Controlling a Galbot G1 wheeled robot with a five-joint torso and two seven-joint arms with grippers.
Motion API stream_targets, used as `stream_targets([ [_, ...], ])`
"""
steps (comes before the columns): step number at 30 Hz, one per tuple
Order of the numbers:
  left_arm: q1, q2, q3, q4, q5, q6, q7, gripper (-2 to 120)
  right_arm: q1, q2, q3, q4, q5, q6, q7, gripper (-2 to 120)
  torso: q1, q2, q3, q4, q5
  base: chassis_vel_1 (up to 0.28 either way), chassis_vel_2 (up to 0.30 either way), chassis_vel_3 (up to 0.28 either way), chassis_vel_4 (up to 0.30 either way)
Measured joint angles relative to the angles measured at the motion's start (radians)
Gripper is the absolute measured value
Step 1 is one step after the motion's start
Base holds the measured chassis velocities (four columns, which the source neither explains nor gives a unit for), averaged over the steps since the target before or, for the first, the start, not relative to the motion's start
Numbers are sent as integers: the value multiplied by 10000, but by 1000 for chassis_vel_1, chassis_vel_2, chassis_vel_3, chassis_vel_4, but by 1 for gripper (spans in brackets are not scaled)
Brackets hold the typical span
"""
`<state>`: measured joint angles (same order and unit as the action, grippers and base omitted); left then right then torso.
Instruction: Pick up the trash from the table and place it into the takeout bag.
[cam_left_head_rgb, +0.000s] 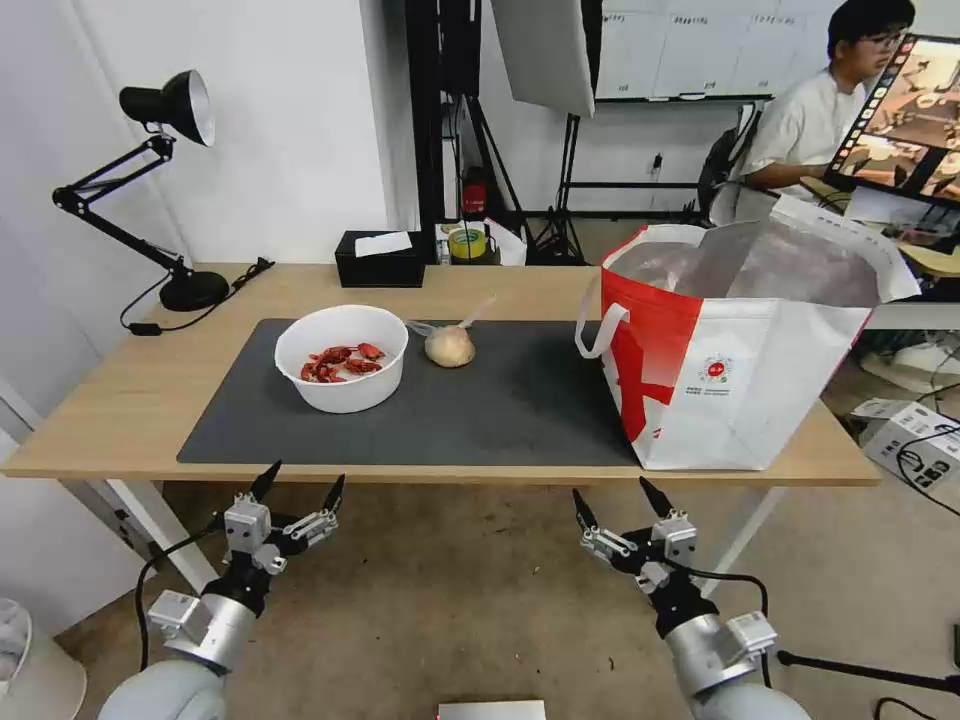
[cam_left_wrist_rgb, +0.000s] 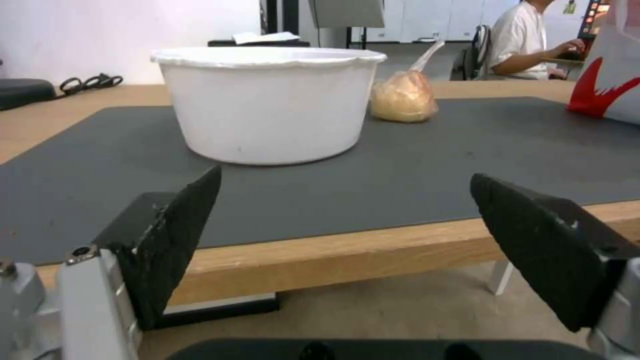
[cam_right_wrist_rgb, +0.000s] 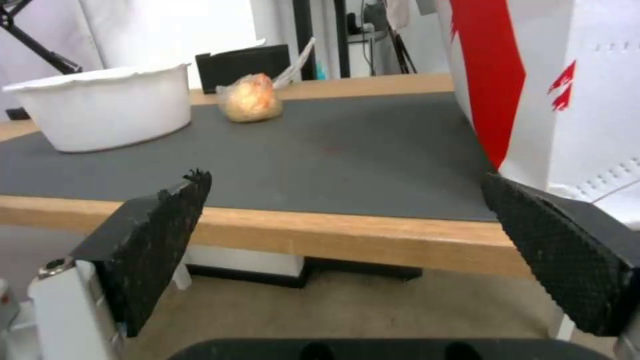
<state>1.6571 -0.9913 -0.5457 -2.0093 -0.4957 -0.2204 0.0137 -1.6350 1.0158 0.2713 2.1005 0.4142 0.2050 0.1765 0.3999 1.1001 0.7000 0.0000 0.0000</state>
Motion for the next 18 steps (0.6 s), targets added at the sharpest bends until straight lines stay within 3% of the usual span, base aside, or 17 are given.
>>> stream_targets([
  [18,-10,-205,-39,81,83,0,-10,100,67,-30,-200,-112,-20,-41,5,100,0,-1,0,0,0,0,0,0,0],
])
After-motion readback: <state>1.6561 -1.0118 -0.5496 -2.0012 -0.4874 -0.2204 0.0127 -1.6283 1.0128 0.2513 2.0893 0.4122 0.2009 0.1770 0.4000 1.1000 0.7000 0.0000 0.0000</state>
